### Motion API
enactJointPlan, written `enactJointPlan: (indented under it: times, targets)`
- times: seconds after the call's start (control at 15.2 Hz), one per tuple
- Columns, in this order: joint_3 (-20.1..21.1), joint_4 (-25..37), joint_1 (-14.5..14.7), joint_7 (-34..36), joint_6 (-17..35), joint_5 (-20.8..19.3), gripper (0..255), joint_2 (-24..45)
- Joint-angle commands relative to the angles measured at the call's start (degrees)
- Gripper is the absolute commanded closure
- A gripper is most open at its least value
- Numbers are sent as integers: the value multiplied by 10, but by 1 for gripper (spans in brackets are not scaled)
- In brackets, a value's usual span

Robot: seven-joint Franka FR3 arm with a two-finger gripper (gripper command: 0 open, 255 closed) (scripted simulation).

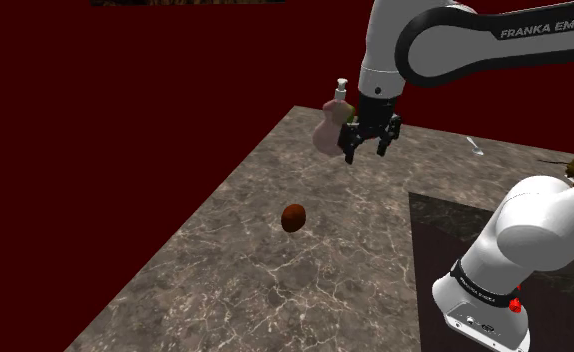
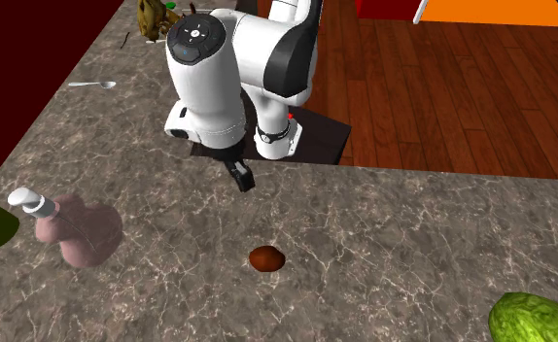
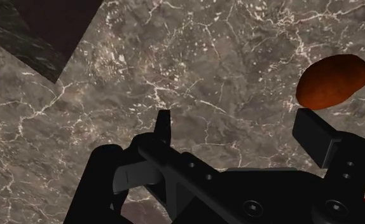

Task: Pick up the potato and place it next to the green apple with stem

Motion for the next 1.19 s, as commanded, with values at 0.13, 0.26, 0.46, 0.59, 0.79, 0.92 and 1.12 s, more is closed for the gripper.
enactJointPlan:
  times: [0.13,0.26,0.46,0.59,0.79,0.92,1.12]
  targets:
    - [66,9,-11,121,50,13,0,64]
    - [97,21,-20,181,74,12,0,103]
    - [142,47,-37,274,106,-2,0,171]
    - [169,70,-48,340,125,-21,0,222]
    - [202,111,-61,443,147,-64,0,306]
    - [214,143,-62,514,156,-101,0,366]
    - [213,148,-58,547,173,-122,0,397]
